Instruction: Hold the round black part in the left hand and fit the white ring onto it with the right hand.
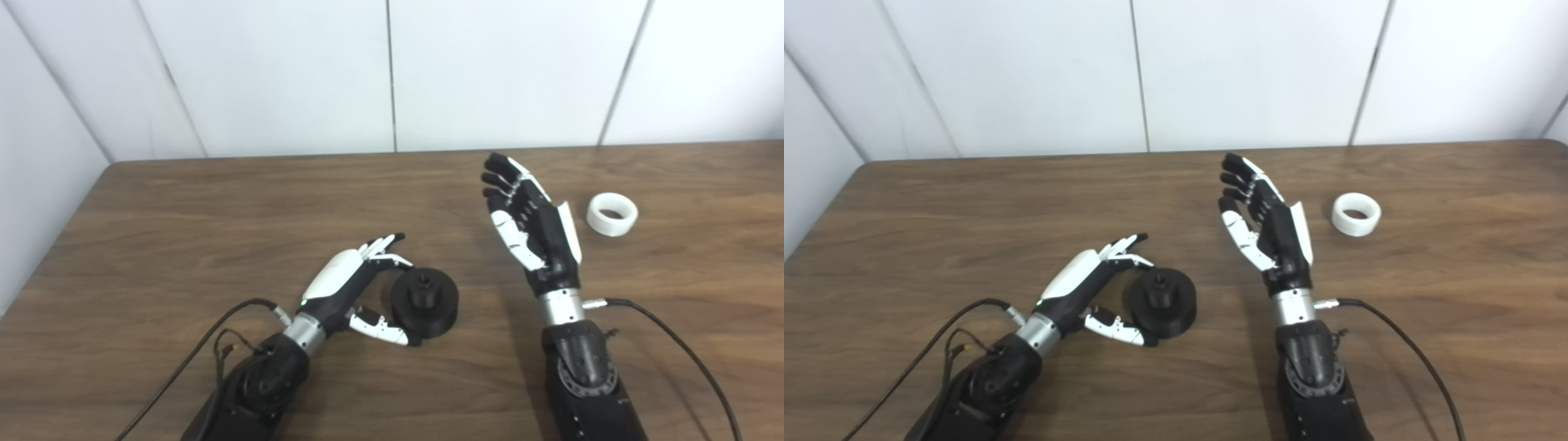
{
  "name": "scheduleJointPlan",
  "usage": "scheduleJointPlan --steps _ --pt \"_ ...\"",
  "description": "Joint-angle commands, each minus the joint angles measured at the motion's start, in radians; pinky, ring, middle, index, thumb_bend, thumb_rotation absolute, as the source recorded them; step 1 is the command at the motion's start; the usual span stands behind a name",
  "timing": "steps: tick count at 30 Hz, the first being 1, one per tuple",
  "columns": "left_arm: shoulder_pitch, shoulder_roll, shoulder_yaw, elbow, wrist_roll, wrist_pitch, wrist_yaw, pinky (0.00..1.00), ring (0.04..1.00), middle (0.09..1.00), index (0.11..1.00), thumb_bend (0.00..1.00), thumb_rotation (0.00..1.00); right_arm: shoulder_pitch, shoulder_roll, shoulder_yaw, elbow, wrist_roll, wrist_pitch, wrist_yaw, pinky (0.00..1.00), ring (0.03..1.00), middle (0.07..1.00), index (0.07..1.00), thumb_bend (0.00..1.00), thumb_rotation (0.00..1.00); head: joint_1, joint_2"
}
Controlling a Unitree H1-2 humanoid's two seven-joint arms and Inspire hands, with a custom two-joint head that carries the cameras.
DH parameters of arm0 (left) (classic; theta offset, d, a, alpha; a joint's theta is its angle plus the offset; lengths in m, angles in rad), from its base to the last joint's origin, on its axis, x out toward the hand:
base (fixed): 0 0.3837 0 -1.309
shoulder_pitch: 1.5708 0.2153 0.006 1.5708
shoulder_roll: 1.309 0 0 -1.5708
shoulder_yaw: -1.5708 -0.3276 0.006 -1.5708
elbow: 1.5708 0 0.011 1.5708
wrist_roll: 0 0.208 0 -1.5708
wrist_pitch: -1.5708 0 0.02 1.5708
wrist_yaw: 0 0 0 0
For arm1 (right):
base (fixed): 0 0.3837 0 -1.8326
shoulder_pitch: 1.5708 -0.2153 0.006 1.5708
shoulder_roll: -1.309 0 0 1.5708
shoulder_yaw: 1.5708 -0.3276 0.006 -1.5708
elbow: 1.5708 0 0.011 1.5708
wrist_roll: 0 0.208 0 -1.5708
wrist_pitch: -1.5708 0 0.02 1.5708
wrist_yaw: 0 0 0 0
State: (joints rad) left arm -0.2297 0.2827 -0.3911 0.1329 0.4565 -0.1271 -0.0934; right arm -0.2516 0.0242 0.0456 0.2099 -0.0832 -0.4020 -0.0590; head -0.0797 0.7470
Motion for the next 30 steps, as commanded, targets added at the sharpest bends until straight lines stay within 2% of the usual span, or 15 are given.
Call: scheduleJointPlan --steps 1,5,9,11,12,14,17,20,25,30 --pt "0.002 0.018 -0.004 -0.01 0.008 -0.001 -0.044 1.0 1.0 1.0 0.617 0.96 0.33 0.039 0.003 -0.002 0.035 -0.009 -0.016 -0.008 0.77 0.815 0.838 0.827 0.37 0.53 -0.024 0.0" --pt "0.006 0.03 0.01 -0.003 -0.006 -0.02 -0.052 1.0 1.0 1.0 0.62 0.95 0.33 0.039 0.012 0.004 0.041 -0.029 -0.015 -0.018 0.76 0.816 0.841 0.83 0.38 0.56 -0.071 -0.004" --pt "0.009 0.038 0.022 0.005 -0.006 -0.042 -0.062 1.0 1.0 1.0 0.624 0.94 0.33 0.039 0.022 0.007 0.044 -0.02 -0.014 -0.015 0.78 0.82 0.848 0.831 0.37 0.51 -0.116 -0.008" --pt "0.008 0.038 0.026 0.01 -0.008 -0.05 -0.067 1.0 1.0 1.0 0.625 0.94 0.33 0.04 0.017 0.009 0.041 -0.034 -0.015 -0.017 0.79 0.822 0.85 0.834 0.37 0.5 -0.121 -0.007" --pt "0.007 0.038 0.027 0.014 -0.006 -0.058 -0.066 1.0 1.0 1.0 0.625 0.94 0.33 0.04 0.009 0.009 0.036 -0.053 -0.019 -0.023 0.8 0.822 0.846 0.833 0.36 0.47 -0.121 -0.007" --pt "0.004 0.035 0.029 0.021 -0.005 -0.068 -0.064 1.0 1.0 1.0 0.624 0.94 0.33 0.034 -0.021 0.008 0.023 -0.14 -0.035 -0.056 0.78 0.815 0.842 0.828 0.37 0.41 -0.116 -0.004" --pt "0.003 0.029 0.031 0.028 -0.013 -0.067 -0.071 1.0 1.0 1.0 0.624 0.94 0.34 0.02 -0.092 0.003 -0.031 -0.405 -0.012 -0.177 0.74 0.795 0.806 0.792 0.43 0.36 -0.132 -0.007" --pt "0.003 0.025 0.034 0.03 -0.018 -0.067 -0.074 1.0 1.0 1.0 0.623 0.95 0.34 0.003 -0.153 -0.02 -0.078 -0.559 0.022 -0.251 0.72 0.788 0.79 0.773 0.45 0.34 -0.141 -0.009" --pt "0.002 0.022 0.04 0.035 -0.019 -0.073 -0.074 1.0 1.0 1.0 0.619 0.95 0.32 -0.018 -0.227 -0.063 -0.139 -0.606 0.072 -0.265 0.7 0.779 0.786 0.775 0.49 0.32 -0.15 -0.011" --pt "0.001 0.019 0.047 0.045 -0.017 -0.08 -0.079 1.0 1.0 1.0 0.618 0.95 0.32 -0.036 -0.316 -0.096 -0.185 -0.611 0.15 -0.228 0.68 0.775 0.794 0.789 0.54 0.34 -0.164 -0.016"
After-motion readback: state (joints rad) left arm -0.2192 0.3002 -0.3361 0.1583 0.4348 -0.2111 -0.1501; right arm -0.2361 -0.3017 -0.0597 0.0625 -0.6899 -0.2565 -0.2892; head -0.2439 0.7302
